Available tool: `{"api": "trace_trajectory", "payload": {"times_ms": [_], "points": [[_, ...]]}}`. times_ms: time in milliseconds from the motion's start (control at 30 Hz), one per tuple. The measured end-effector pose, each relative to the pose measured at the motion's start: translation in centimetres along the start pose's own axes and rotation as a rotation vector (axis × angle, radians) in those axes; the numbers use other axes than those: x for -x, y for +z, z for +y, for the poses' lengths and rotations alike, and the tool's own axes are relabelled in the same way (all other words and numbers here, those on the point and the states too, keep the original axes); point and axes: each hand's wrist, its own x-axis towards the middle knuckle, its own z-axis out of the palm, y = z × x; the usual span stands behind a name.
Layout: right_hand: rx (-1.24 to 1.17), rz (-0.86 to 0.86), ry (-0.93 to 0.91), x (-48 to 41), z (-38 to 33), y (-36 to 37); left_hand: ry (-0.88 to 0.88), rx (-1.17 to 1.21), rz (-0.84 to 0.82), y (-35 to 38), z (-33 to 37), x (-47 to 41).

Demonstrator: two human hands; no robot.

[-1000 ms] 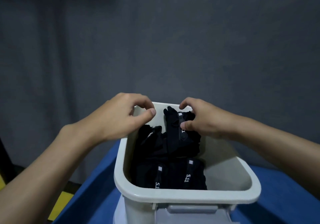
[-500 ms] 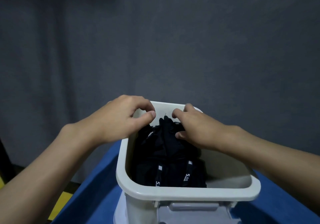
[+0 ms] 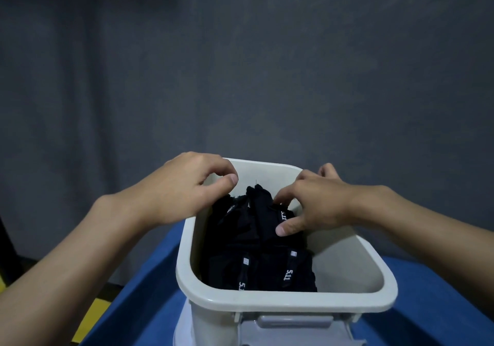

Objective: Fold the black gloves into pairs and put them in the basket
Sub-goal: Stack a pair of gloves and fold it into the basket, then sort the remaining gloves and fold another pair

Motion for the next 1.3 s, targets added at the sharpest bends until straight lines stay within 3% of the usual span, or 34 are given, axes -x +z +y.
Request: {"api": "trace_trajectory", "payload": {"times_ms": [700,933,1300], "points": [[0.151,-0.045,-0.022,-1.3,0.1,0.7,0.03,-0.086,-0.051,-0.1,0.2,-0.1],[0.047,-0.049,0.003,-0.2,-0.1,0.0,-0.013,-0.154,-0.105,-0.9,1.2,-0.4],[-0.045,0.229,-0.109,5.8,2.4,-1.9,0.038,-0.169,-0.077,-1.6,8.6,-1.4]]}}
